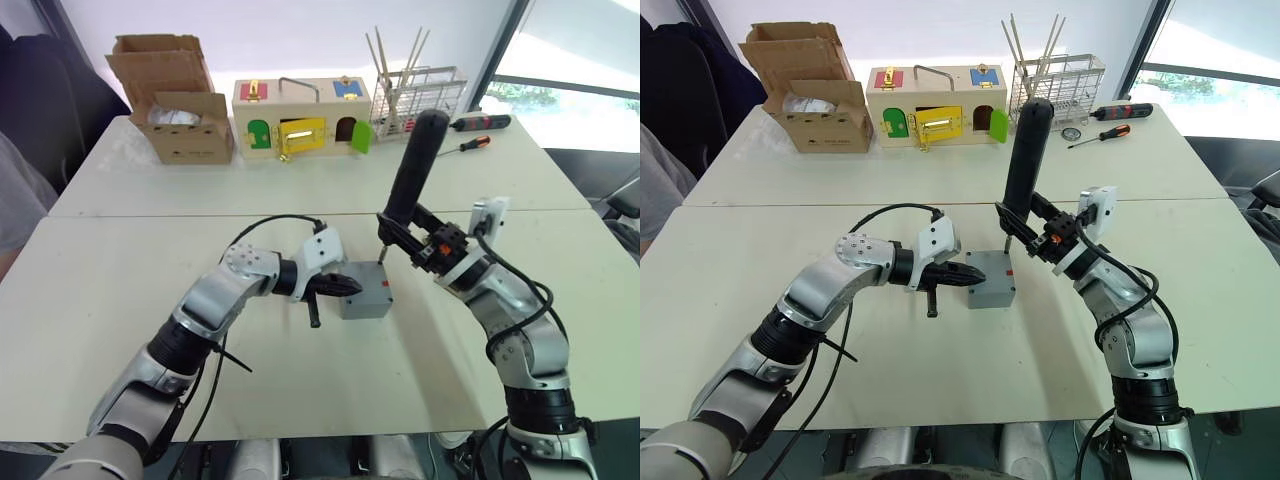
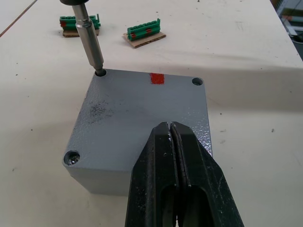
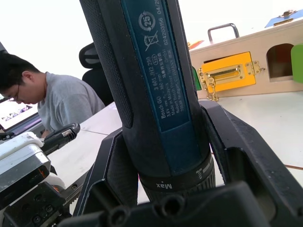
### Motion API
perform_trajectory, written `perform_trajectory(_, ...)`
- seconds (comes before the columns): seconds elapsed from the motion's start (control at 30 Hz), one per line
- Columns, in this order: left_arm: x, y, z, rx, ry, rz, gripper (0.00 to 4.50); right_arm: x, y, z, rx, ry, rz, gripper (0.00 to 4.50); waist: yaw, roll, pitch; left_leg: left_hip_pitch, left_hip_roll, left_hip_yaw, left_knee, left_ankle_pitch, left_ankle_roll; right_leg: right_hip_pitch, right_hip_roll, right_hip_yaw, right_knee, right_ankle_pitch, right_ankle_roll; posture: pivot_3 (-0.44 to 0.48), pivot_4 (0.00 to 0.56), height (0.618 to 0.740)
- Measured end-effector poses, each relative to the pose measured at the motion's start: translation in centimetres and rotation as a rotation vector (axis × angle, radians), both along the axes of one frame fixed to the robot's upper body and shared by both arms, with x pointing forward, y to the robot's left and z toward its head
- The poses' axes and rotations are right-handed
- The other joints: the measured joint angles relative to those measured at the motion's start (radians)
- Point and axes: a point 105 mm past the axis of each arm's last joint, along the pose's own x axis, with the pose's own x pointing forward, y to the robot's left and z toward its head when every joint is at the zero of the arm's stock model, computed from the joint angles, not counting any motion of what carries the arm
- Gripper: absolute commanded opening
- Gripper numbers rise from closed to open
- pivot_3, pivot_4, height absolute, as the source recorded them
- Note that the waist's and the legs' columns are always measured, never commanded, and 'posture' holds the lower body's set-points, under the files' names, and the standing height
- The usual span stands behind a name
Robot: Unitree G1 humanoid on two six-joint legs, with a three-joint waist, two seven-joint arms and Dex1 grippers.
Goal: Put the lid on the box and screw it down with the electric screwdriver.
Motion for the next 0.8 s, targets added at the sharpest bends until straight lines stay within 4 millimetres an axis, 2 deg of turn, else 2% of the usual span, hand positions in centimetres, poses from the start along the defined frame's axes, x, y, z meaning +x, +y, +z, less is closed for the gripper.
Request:
perform_trajectory(0.33,0.0,-0.2,0.0,-0.005,0.002,-0.003,0.0,0.0,-0.1,0.1,0.002,-0.002,-0.016,1.82,0.0,0.0,0.0,0.0,0.0,0.0,0.0,0.0,0.0,0.0,0.0,0.0,0.0,0.0,0.0,0.0,0.15,0.728)
perform_trajectory(0.43,0.0,-0.2,0.0,-0.008,0.0,-0.006,0.0,0.2,-0.7,1.4,0.026,0.007,-0.04,1.82,0.001,0.002,0.001,-0.001,0.0,0.0,0.0,0.0,0.0,0.0,-0.001,0.0,0.0,0.0,0.0,0.0,0.15,0.728)
perform_trajectory(0.5,-0.1,-0.2,0.2,-0.014,-0.007,-0.012,0.0,0.6,-1.6,3.7,0.031,0.047,-0.042,1.82,0.003,0.01,0.007,-0.005,0.001,0.0,0.002,0.0,0.0,-0.005,-0.003,0.0,0.001,0.0,0.0,0.0,0.15,0.728)
perform_trajectory(0.53,-0.2,-0.2,0.3,-0.02,-0.01,-0.013,0.0,0.6,-2.1,5.5,0.038,0.033,-0.04,1.82,0.004,0.013,0.01,-0.007,0.001,0.0,0.002,0.0,0.001,-0.006,-0.004,0.0,0.001,0.0,0.0,0.0,0.15,0.728)
perform_trajectory(0.63,-0.3,0.0,0.4,-0.038,-0.002,-0.011,0.0,-1.0,-2.5,11.4,0.071,-0.086,0.022,1.82,0.008,0.014,0.013,-0.007,0.0,0.0,-0.001,0.0,0.0,-0.007,-0.002,-0.001,-0.001,0.002,0.003,0.0,0.15,0.728)
perform_trajectory(0.67,-0.3,0.0,0.4,-0.046,0.003,-0.007,0.0,-1.7,-2.4,12.7,0.081,-0.115,0.055,1.82,0.008,0.014,0.013,-0.007,0.0,0.0,-0.001,0.0,0.0,-0.007,-0.001,-0.001,-0.001,0.002,0.003,0.0,0.15,0.728)
perform_trajectory(0.7,-0.3,0.1,0.4,-0.055,0.012,0.001,0.0,-2.2,-2.2,13.5,0.089,-0.124,0.085,1.82,0.008,0.014,0.013,-0.007,0.0,0.0,-0.001,0.0,0.001,-0.006,-0.001,-0.001,-0.001,0.002,0.003,0.0,0.15,0.728)
perform_trajectory(0.8,-0.4,0.0,0.4,-0.098,0.048,0.023,0.0,-1.7,-2.3,13.4,0.116,-0.064,0.089,1.82,0.006,0.013,0.013,-0.006,0.0,0.001,0.001,0.0,0.001,-0.006,-0.002,-0.001,0.0,0.002,0.003,0.0,0.15,0.728)
